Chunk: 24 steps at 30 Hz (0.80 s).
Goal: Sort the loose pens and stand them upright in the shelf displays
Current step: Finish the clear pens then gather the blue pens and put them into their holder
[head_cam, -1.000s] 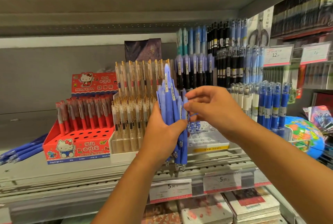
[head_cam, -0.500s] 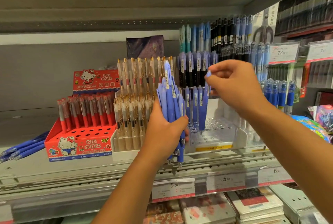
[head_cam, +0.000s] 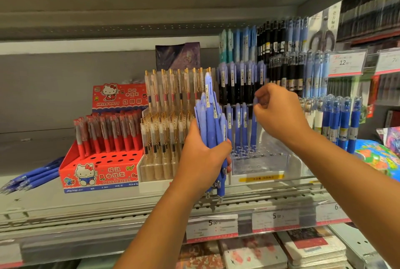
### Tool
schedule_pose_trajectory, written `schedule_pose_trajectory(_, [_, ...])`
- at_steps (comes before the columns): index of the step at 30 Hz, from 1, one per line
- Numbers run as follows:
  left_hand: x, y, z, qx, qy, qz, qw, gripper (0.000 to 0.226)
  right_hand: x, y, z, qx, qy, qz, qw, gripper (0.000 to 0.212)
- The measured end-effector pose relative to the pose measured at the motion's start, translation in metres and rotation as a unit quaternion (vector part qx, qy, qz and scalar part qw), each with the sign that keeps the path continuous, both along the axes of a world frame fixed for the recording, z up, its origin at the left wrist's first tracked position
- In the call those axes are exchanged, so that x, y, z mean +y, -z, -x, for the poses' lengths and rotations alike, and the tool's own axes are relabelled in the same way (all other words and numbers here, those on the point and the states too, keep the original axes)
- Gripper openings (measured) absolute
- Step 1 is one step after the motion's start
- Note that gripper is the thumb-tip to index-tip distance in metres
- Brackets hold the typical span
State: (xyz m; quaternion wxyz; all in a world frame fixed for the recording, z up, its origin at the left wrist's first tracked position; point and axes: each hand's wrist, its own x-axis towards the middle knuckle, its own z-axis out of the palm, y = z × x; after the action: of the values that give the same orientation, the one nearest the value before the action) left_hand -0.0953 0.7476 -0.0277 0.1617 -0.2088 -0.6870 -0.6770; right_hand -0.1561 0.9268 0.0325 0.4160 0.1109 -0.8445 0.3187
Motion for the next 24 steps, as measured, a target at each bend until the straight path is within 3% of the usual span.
schedule_pose_trajectory(10, [-0.001, 0.0, 0.0, 0.001, 0.002, -0.005, 1.0, 0.062, 0.001, 0.005, 0.004, -0.056, 0.001, -0.051, 0.997, 0.022])
schedule_pose_trajectory(14, [-0.001, 0.0, 0.0, 0.002, 0.002, -0.001, 1.0, 0.058, -0.003, 0.011, -0.001, -0.069, 0.023, -0.089, 0.993, 0.038])
schedule_pose_trajectory(17, [-0.001, 0.0, -0.001, 0.001, -0.002, 0.003, 1.0, 0.055, -0.009, 0.016, -0.013, -0.013, 0.013, -0.063, 0.998, 0.043])
schedule_pose_trajectory(19, [-0.001, 0.0, -0.001, -0.001, -0.002, 0.003, 1.0, 0.054, -0.016, 0.015, -0.026, -0.013, -0.066, 0.02, 0.998, 0.029])
schedule_pose_trajectory(22, [-0.001, -0.001, -0.002, 0.0, 0.0, 0.002, 1.0, 0.053, -0.029, 0.012, -0.047, -0.133, -0.248, 0.169, 0.945, 0.014])
schedule_pose_trajectory(24, [0.0, -0.002, -0.002, 0.001, -0.004, 0.005, 1.0, 0.055, -0.035, 0.015, -0.055, -0.16, -0.298, 0.181, 0.923, 0.015])
